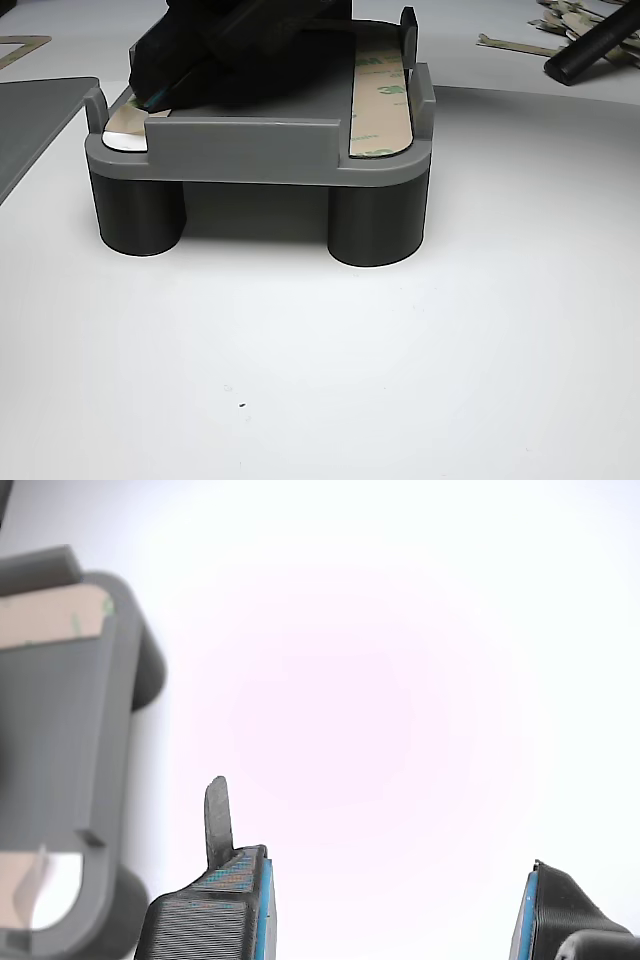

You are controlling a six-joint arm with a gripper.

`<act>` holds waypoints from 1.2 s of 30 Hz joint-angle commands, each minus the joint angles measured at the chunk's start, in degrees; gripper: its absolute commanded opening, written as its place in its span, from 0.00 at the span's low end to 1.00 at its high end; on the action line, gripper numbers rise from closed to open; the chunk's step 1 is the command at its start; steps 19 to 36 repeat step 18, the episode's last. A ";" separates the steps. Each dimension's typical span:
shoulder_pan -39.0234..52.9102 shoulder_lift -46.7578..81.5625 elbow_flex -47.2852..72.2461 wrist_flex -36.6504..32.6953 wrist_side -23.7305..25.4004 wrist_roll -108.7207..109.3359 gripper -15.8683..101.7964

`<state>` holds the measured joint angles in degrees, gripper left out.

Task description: Peel off protective film from adhesive tape.

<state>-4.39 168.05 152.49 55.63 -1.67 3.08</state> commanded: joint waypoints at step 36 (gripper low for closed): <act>-0.62 1.23 -1.32 -0.35 0.70 0.53 0.98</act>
